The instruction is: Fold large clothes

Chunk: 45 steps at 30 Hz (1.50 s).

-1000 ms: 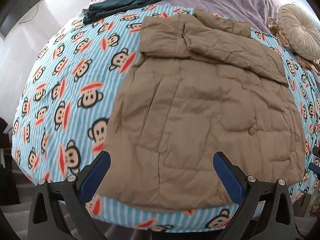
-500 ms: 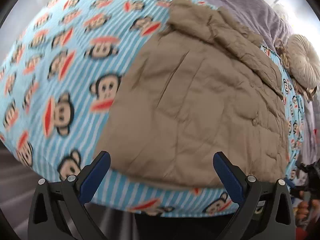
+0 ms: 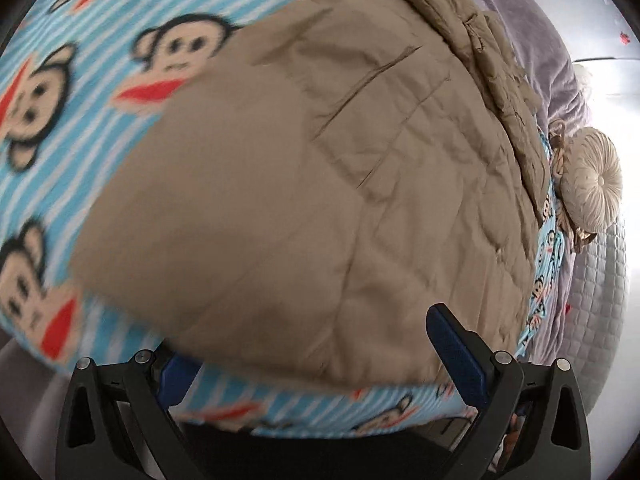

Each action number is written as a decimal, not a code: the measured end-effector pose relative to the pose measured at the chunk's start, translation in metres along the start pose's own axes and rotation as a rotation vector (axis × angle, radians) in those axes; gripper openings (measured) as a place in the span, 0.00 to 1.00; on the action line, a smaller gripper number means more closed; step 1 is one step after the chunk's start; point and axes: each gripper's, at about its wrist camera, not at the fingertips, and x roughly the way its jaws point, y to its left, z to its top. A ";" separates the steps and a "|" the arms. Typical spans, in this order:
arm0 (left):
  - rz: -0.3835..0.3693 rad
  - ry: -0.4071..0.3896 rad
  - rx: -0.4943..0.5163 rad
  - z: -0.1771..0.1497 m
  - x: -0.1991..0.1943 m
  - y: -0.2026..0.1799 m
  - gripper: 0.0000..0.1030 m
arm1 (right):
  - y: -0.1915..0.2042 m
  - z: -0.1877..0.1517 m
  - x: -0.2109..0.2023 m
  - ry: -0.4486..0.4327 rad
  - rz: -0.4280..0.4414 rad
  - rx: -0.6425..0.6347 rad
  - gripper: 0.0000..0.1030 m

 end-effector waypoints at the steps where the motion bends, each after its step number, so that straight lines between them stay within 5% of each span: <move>1: 0.003 -0.005 0.009 0.005 0.003 -0.005 1.00 | 0.002 0.002 0.004 -0.006 0.020 0.008 0.86; 3: 0.022 -0.011 0.015 0.013 0.009 -0.013 0.93 | 0.006 0.006 0.015 -0.003 0.030 0.021 0.86; 5: 0.047 -0.010 0.014 0.021 0.013 -0.015 0.64 | 0.008 0.008 0.021 -0.001 0.004 0.027 0.85; 6: 0.046 -0.004 0.011 0.024 0.014 -0.014 0.39 | 0.010 0.007 0.023 -0.002 -0.005 0.029 0.75; 7: 0.011 0.004 0.001 0.028 0.014 -0.012 0.21 | 0.011 0.006 0.024 -0.002 -0.014 0.033 0.45; 9: -0.021 -0.002 0.013 0.032 0.007 -0.014 0.15 | 0.011 0.002 0.024 -0.005 -0.015 0.045 0.12; 22: -0.142 -0.068 0.290 0.090 -0.069 -0.088 0.14 | 0.106 -0.016 -0.018 -0.178 0.056 -0.130 0.08; 31: -0.134 -0.247 0.297 0.162 -0.115 -0.167 0.14 | 0.212 0.038 -0.038 -0.188 0.114 -0.338 0.07; 38: -0.016 -0.236 0.277 0.237 -0.091 -0.219 0.14 | 0.303 0.105 -0.024 -0.110 0.061 -0.450 0.07; 45: 0.157 -0.230 0.342 0.296 -0.032 -0.243 0.14 | 0.364 0.186 0.040 -0.064 -0.054 -0.439 0.07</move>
